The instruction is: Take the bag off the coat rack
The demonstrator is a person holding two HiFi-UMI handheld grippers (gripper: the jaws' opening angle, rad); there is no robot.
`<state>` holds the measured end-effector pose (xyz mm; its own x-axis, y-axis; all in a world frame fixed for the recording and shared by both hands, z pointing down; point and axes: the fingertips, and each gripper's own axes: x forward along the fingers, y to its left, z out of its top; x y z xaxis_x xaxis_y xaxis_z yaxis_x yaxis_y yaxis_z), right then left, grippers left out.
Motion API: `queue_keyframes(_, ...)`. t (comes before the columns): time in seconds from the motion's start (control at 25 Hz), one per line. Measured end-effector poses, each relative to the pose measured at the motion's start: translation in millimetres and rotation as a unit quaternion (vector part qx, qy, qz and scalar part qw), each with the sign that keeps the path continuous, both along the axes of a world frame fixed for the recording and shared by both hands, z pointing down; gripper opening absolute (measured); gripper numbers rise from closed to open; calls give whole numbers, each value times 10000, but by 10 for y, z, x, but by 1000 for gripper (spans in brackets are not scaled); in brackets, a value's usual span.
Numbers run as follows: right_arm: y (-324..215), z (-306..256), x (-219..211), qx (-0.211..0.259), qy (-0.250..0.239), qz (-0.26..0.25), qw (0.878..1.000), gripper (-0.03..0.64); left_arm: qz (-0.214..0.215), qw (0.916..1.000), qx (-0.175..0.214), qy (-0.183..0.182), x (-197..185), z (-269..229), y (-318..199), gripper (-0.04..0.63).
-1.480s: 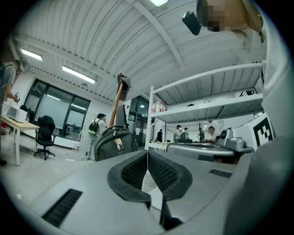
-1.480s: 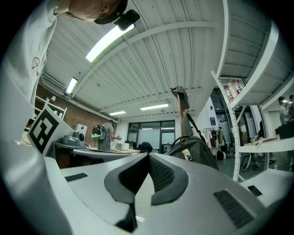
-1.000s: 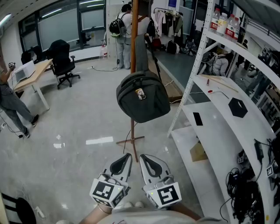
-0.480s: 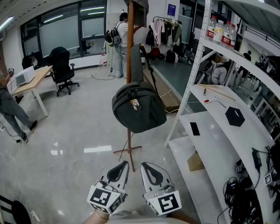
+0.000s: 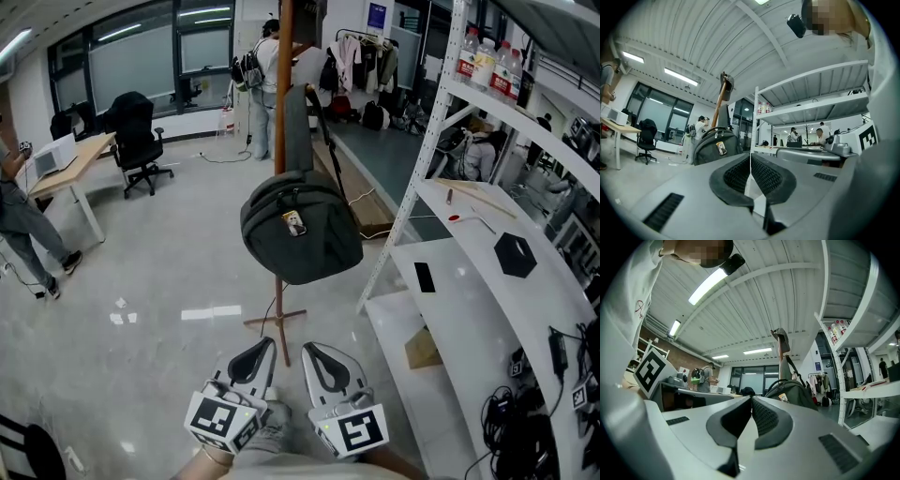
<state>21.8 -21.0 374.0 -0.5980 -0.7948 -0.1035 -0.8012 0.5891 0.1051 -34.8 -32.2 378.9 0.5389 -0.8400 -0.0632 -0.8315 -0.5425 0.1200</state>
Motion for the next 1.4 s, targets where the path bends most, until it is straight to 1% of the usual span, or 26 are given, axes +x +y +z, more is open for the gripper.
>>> queue_keyframes(0.12, -253, -13, 0, 37, 48, 54, 10000, 20, 39, 10000, 5, -4, -12, -6, -248, 18)
queue_keyframes(0.24, -592, -22, -16, 49, 86, 132, 9999, 20, 45, 9997, -235, -94, -62, -15, -559, 20)
queue_keyframes(0.28, -724, -38, -27, 67, 83, 161, 9998, 20, 48, 9998, -177, -61, -87, -25, -684, 20)
queue_keyframes(0.36, -995, -103, -64, 147, 64, 213, 9996, 20, 100, 9999, 76, 11, -139, -35, -951, 18)
queue_keyframes(0.44, -1261, -169, -103, 194, 66, 282, 9994, 20, 180, 9996, 214, -23, -184, -33, -1218, 20)
queue_keyframes(0.6, -1799, -295, -172, 183, 35, 430, 9989, 20, 176, 9998, 124, 30, -301, -152, -1748, 18)
queue_keyframes(0.76, -2273, -427, -200, 153, -190, 488, 9985, 20, 244, 9996, 165, -6, -401, -237, -2230, 20)
queue_keyframes(0.84, -2467, -415, -209, 117, -154, 547, 9983, 20, 258, 9996, 136, -26, -469, -237, -2438, 20)
queue_keyframes(0.96, -2667, -425, -187, 98, -87, 681, 9976, 20, 301, 9995, 139, 3, -582, -285, -2679, 20)
queue_keyframes(1.08, -2807, -522, -157, 102, -133, 697, 9974, 20, 345, 9990, 289, -7, -661, -444, -2843, 20)
queue_keyframes(1.28, -2933, -676, -60, 117, -14, 686, 9976, 20, 436, 9976, 521, -105, -696, -789, -2996, 20)
queue_keyframes(1.36, -2989, -721, -33, 125, 44, 651, 9978, 20, 665, 9962, 541, -135, -663, -938, -3077, 20)
queue_keyframes(1.4, -3013, -725, -21, 102, 70, 629, 9979, 20, 884, 9948, 485, -120, -616, -1000, -3120, 21)
